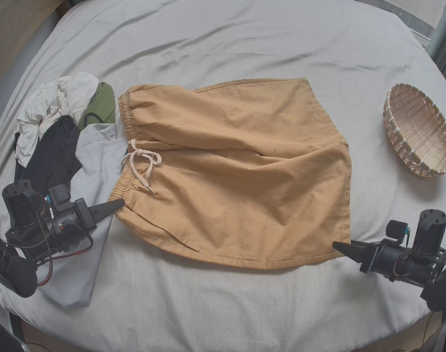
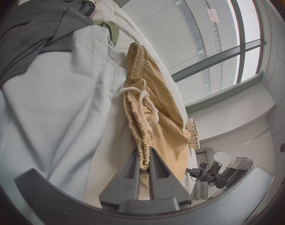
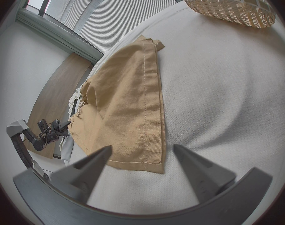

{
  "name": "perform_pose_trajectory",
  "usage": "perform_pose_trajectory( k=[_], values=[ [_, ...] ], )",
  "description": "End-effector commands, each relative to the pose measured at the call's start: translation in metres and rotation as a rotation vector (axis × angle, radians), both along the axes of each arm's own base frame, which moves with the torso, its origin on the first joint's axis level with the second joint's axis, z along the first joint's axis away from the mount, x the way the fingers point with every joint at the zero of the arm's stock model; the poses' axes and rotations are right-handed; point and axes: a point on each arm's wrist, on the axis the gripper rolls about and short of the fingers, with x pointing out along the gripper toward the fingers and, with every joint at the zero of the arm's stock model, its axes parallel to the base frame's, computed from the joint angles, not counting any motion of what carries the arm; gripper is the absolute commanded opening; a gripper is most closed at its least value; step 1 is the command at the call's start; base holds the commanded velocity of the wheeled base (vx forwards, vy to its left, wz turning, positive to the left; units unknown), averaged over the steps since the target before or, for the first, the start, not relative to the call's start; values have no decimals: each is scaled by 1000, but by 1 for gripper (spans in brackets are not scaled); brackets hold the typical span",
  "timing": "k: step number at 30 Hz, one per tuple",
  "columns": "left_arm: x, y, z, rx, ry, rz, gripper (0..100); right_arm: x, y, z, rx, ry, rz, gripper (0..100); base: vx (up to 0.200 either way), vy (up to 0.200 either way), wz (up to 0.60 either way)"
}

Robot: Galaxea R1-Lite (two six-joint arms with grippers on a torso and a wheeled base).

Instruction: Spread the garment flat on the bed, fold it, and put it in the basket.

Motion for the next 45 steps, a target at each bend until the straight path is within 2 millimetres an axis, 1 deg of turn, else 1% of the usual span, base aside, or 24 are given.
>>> perform_pose_trajectory(
  k=[1, 7, 8, 9, 12, 13, 14, 18, 21, 23, 24, 25, 27, 36, 42, 45],
  values=[
    [-1, 1, 0, 0, 0, 4, 0, 2, 5, -23, -26, 62, -4, 0, 0, 0, 0],
    [-2, 1, -2, -3, 14, 1, 0, -3, 1, -20, -14, 29, -27, 0, 0, 0, 0],
    [-6, 1, -5, -5, 33, -8, 0, -8, -1, -7, 13, -5, -63, 0, 0, 0, 0],
    [-10, 1, -8, -5, 50, -9, 0, -12, -3, -2, 25, -7, -71, 0, 0, 0, 0],
    [-16, 0, -13, -3, 84, -18, 0, -27, -5, 6, 11, 28, -62, 0, 0, 0, 0],
    [-16, 0, -13, -2, 86, -18, 0, -28, -6, 7, 9, 31, -63, 0, 0, 0, 0],
    [-21, 0, -19, 4, 121, -21, 0, -39, -7, 11, 0, 48, -50, 0, 0, 0, 0],
    [-31, 0, -30, 29, 194, -28, 0, -52, -11, 20, 1, 45, -49, 0, 0, 0, 0],
    [-38, 0, -36, 59, 216, -39, 0, -60, -15, 21, -8, 62, -60, 0, 0, 0, 0],
    [-44, 0, -36, 69, 217, -45, 0, -64, -17, 21, -27, 69, -57, 0, 0, 0, 0],
    [-44, 0, -36, 69, 217, -45, 0, -64, -17, 21, -27, 69, -57, 0, 0, 0, 0],
    [-50, -1, -35, 72, 229, -54, 0, -69, -19, 20, -48, 80, -50, 0, 0, 0, 0],
    [-55, -3, -32, 74, 236, -65, 0, -73, -20, 21, -55, 86, -50, 0, 0, 0, 0],
    [-81, -4, -19, 91, 277, -92, 0, -79, -26, 16, -92, 133, -71, 0, 0, 0, 0],
    [-91, -1, -27, 166, 321, -125, 0, -90, -29, 15, -110, 169, -66, 0, 0, 0, 0],
    [-95, 0, -27, 166, 325, -150, 0, -95, -30, 15, -111, 177, -64, 0, 0, 0, 0]
  ],
)
